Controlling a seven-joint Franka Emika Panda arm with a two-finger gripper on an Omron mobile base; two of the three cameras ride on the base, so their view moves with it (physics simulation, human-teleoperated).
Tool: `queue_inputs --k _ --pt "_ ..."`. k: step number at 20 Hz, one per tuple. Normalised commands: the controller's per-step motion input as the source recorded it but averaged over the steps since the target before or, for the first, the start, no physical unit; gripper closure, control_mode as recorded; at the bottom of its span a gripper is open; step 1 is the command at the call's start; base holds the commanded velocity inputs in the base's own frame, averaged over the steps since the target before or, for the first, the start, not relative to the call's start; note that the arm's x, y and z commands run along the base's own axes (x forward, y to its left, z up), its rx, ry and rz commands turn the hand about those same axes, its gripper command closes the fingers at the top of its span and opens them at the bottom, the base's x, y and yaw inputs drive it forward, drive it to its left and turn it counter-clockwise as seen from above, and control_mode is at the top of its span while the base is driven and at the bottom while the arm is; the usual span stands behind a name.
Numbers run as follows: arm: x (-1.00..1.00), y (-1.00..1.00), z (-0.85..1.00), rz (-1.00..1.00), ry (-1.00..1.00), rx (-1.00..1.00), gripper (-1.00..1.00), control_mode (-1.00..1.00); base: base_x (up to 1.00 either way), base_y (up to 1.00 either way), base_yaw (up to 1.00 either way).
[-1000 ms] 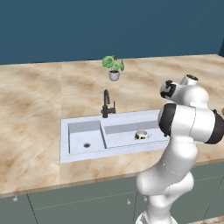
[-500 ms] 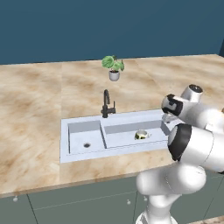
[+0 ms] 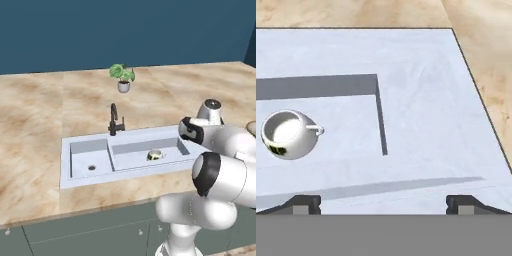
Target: Pick the mug and place it in the sink. Pick the bowl and place it in the open cabinet and then close the cabinet.
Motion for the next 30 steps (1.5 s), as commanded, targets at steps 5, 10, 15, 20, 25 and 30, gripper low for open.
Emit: queue_inputs --k 5,10,15,20,25,30 --pt "0.00 0.00 0.00 0.00 0.00 0.00 -1.00 1.00 -0.01 -1.00 -0.34" --pt "0.00 0.00 0.00 0.00 0.00 0.00 -1.00 1.00 0.12 -1.00 -0.32" --pt "0.00 0.00 0.00 0.00 0.00 0.00 -1.00 1.00 0.08 -1.00 -0.17" --pt "0.00 0.00 0.00 0.00 0.00 0.00 -1.00 1.00 0.00 -1.00 0.11" --pt "0.00 0.00 0.00 0.00 0.00 0.00 -1.00 1.00 -0.01 -0.78 0.44" --pt "0.00 0.00 0.00 0.00 0.00 0.00 -1.00 1.00 0.07 0.09 0.04"
